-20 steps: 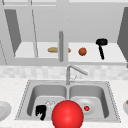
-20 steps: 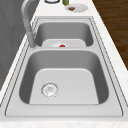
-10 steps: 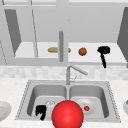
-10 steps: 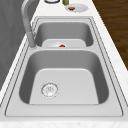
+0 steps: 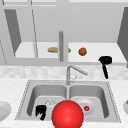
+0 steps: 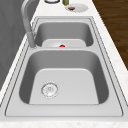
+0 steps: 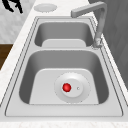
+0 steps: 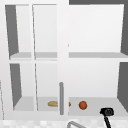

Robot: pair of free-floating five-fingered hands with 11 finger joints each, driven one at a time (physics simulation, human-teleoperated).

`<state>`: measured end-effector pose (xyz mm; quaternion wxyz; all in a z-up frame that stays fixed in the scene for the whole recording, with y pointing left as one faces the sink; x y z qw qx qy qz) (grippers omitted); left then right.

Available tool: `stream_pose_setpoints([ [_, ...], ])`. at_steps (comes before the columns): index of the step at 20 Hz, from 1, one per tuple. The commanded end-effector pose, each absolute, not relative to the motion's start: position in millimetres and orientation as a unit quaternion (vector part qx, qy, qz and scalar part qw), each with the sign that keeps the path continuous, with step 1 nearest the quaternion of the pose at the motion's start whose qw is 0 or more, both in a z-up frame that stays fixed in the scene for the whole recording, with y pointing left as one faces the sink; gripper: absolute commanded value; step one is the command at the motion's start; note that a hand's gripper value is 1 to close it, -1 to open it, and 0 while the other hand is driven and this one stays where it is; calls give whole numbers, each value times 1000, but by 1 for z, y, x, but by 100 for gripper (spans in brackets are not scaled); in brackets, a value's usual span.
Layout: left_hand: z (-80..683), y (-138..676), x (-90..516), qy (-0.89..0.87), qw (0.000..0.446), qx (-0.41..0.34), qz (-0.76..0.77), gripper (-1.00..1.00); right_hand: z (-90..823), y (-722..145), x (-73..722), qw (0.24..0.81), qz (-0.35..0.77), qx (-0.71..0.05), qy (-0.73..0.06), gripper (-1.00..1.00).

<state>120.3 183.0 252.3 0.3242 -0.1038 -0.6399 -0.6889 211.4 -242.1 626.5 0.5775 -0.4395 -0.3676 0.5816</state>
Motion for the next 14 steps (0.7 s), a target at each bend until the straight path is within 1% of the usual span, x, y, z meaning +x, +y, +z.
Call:
stream_pose_setpoints([
  [1, 252, 183, 120, -640, 324, -104, -689, 0, 607, -242, 184, 588, 587, -430, -352, -100],
  [8, 252, 183, 120, -640, 324, -104, -689, 0, 565, -241, 139, 577, 583, -440, -365, -100],
  [9, 252, 183, 120, -640, 324, -104, -689, 0, 558, -241, 140, 568, 577, -453, -372, -100],
  [11, 252, 183, 120, -640, 324, -104, -689, 0, 551, -229, 146, 531, 584, -472, -392, -100],
  [14, 252, 183, 120, -640, 324, -104, -689, 0, 526, -232, 145, 520, 604, -455, -396, -100],
])
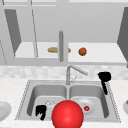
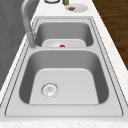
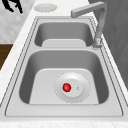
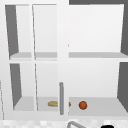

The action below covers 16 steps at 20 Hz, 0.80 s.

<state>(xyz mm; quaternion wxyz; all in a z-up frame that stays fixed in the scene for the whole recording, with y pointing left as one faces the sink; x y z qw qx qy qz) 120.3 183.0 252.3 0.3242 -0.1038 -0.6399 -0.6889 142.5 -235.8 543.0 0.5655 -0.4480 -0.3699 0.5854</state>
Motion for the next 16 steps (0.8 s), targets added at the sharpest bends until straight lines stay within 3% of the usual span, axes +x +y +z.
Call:
stream_pose_setpoints([
  [1, 252, 183, 120, -640, 324, -104, -689, 0, 519, -231, 146, 515, 607, -453, -401, -100],
  [9, 252, 183, 120, -640, 324, -104, -689, 0, 464, -230, 146, 482, 619, -396, -477, -100],
  [16, 252, 183, 120, -640, 324, -104, -689, 0, 408, -219, 162, 454, 644, -361, -499, -100],
])
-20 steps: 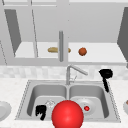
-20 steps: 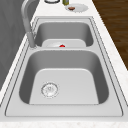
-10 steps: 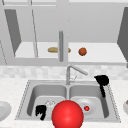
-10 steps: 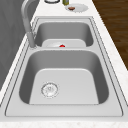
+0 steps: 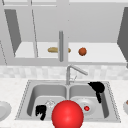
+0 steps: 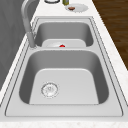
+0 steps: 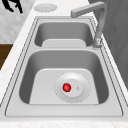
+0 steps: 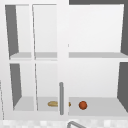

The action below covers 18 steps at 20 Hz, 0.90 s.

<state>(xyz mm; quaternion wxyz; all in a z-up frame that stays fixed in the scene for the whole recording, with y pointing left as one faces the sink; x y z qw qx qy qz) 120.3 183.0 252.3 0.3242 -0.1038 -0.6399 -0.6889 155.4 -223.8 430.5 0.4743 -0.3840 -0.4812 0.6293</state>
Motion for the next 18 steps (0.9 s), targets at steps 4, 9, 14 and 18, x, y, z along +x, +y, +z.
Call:
stream_pose_setpoints([
  [4, 252, 183, 120, -640, 324, -104, -689, 0, 375, -213, 177, 437, 661, -342, -505, -100],
  [9, 252, 183, 120, -640, 324, -104, -689, 0, 333, -205, 197, 420, 678, -319, -512, -100],
  [14, 252, 183, 120, -640, 324, -104, -689, 0, 292, -200, 229, 395, 694, -305, -518, -100],
  [18, 252, 183, 120, -640, 324, -104, -689, 0, 261, -191, 254, 387, 686, -314, -531, -100],
])
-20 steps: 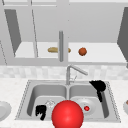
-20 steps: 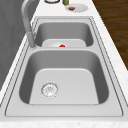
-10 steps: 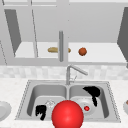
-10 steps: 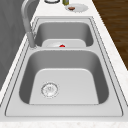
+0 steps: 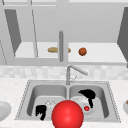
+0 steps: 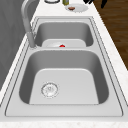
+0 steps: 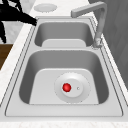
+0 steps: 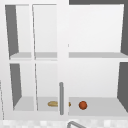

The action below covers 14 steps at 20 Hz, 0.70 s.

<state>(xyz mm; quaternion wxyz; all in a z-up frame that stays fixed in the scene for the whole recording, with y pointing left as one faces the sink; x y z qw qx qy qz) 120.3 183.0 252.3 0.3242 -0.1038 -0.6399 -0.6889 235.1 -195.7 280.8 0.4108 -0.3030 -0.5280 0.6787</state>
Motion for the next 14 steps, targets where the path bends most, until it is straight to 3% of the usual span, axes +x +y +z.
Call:
stream_pose_setpoints([
  [1, 252, 183, 120, -640, 324, -104, -689, 0, 255, -189, 260, 387, 683, -313, -535, -100],
  [14, 252, 183, 120, -640, 324, -104, -689, 0, 217, -178, 345, 369, 650, -351, -564, -100],
])
